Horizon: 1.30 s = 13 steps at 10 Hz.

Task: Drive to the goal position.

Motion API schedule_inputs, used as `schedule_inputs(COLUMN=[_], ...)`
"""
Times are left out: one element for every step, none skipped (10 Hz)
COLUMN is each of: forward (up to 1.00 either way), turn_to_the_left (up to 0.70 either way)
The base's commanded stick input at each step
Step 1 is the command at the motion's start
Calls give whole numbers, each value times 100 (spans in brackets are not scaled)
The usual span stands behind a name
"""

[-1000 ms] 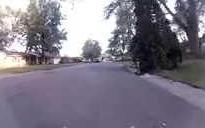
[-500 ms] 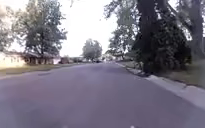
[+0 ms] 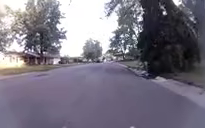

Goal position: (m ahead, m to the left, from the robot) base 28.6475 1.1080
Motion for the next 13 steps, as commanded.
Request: schedule_inputs(forward=[100, 100, 100, 100, 100, 100, 100, 100, 100, 100, 100, 100, 100], turn_to_the_left=[0, -2, -2, -3, 0, 0, 0, 0, 0, -4, -25, -40, -40])
